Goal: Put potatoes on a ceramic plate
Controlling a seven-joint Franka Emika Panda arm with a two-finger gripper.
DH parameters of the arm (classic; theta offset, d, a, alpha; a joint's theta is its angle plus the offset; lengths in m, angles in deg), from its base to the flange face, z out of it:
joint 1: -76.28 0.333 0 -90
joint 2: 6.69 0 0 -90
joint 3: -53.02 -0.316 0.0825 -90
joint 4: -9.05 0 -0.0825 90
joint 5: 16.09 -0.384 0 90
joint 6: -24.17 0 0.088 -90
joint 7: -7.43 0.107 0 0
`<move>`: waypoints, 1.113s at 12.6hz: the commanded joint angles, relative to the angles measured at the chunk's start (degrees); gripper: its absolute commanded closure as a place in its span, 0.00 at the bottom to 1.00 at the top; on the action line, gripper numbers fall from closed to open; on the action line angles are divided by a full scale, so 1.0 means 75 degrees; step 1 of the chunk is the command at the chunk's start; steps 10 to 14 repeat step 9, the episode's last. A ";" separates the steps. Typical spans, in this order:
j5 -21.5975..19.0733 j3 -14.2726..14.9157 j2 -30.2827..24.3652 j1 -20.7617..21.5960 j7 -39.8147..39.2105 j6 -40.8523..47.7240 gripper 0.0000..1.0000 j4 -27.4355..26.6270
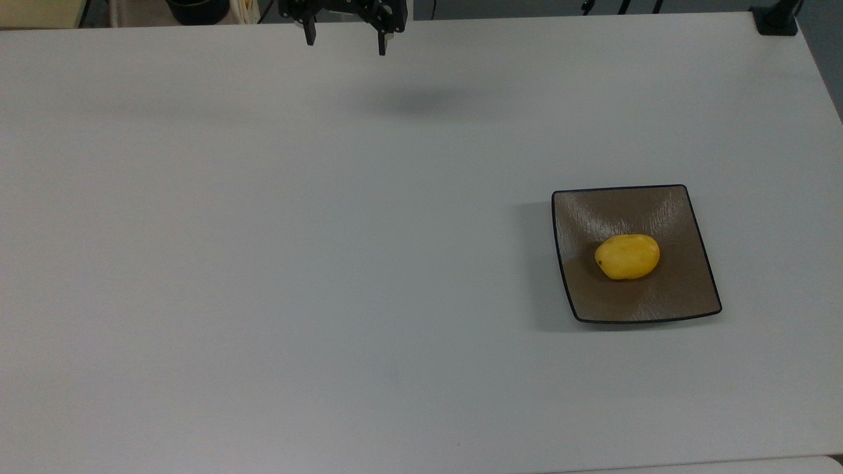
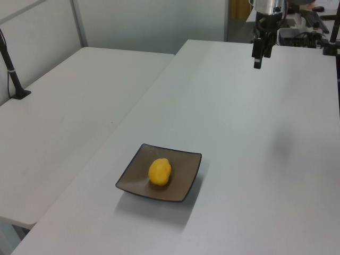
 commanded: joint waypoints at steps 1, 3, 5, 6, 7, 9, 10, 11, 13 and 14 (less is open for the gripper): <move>-0.0171 -0.0106 0.0465 -0.0278 -0.0099 0.0038 0.00 0.0678; -0.0183 -0.0211 0.0691 -0.0289 -0.0064 0.0027 0.00 0.0892; -0.0218 -0.0247 0.0808 -0.0289 -0.0040 0.0061 0.00 0.1032; -0.0218 -0.0259 0.0901 -0.0289 -0.0029 0.0062 0.00 0.1149; -0.0218 -0.0259 0.0937 -0.0289 -0.0029 0.0073 0.00 0.1151; -0.0218 -0.0259 0.0903 -0.0278 -0.0029 0.0062 0.00 0.1139; -0.0218 -0.0259 0.0903 -0.0278 -0.0029 0.0062 0.00 0.1139; -0.0218 -0.0259 0.0903 -0.0278 -0.0029 0.0062 0.00 0.1139; -0.0218 -0.0259 0.0903 -0.0278 -0.0029 0.0062 0.00 0.1139; -0.0218 -0.0259 0.0903 -0.0278 -0.0029 0.0062 0.00 0.1139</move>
